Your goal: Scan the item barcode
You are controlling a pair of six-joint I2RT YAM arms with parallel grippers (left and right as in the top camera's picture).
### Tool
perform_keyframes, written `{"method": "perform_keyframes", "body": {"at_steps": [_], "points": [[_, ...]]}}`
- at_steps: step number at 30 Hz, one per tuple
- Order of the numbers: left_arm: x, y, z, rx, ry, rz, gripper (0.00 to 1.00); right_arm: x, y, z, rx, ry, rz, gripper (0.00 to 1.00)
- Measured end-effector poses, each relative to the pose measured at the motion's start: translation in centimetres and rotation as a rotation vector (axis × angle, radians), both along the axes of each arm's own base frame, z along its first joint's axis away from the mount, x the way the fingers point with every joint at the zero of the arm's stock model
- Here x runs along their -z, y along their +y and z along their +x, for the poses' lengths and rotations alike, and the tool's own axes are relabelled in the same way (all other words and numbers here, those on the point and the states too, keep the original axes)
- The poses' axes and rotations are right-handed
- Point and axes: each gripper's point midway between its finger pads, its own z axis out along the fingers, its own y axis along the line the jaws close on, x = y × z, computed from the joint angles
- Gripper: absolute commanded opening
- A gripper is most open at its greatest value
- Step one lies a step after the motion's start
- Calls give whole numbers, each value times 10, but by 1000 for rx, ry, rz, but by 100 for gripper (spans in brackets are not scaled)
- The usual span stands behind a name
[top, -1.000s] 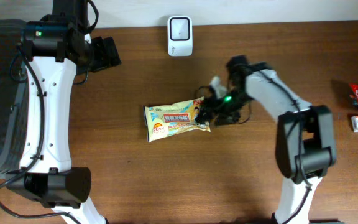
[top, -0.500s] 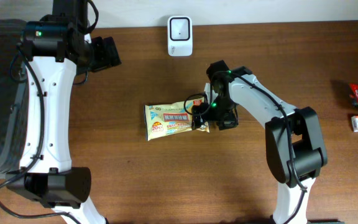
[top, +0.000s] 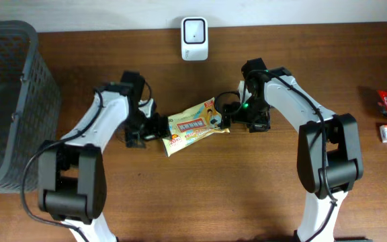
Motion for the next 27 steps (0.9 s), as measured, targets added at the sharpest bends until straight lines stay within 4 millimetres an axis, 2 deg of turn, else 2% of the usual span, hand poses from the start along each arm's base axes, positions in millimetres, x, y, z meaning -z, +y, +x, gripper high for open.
{"method": "perform_keyframes", "body": {"at_steps": [1, 3, 5, 6, 7, 8, 9, 10, 15, 17, 19, 20, 21, 22, 23, 25, 27], "points": [[11, -10, -1, 2, -11, -64, 88, 0, 0, 0, -1, -2, 0, 99], [20, -21, 3, 3, -53, -140, 84, 0, 0, 1, -1, -3, 1, 99], [23, -27, 13, 4, -111, -182, 69, 0, 0, 1, 0, -3, 1, 99], [24, -29, 16, 9, -127, -192, 59, 0, 0, 1, -1, -3, 1, 99], [24, -31, 22, 7, -154, -203, 42, 0, 0, 1, -1, -4, 1, 99], [24, -32, 26, 8, -176, -211, 29, 0, 0, 1, -1, -3, 1, 99], [24, -33, 30, 10, -197, -218, 11, 0, 0, 1, 0, -3, 0, 99], [24, -34, 32, 12, -211, -220, 0, 0, 0, 1, 0, -3, 1, 99], [29, -26, 36, 4, -226, -165, 0, 0, -1, 1, -1, -4, -3, 99], [26, -11, 31, -3, -197, -69, 0, 2, -3, 0, -2, -4, -17, 99], [13, 7, 32, -9, -195, 41, 0, 4, -6, -1, -1, -2, -34, 99], [-19, 30, 48, -18, -272, 183, 0, 5, -7, -2, -2, -1, -40, 99], [-50, 42, 60, -24, -340, 267, 0, 5, -7, -1, -1, -3, -43, 99], [-83, 50, 70, -31, -417, 347, 0, 6, -8, -1, -2, -5, -46, 99], [-105, 53, 78, -35, -476, 385, 0, 6, -8, -1, -1, -5, -49, 99], [-163, 61, 86, -42, -619, 543, 0, 6, -9, -1, 0, -4, -51, 99], [-180, 68, 88, -46, -670, 660, 0, 6, -11, -4, 2, 8, -53, 99]]}}
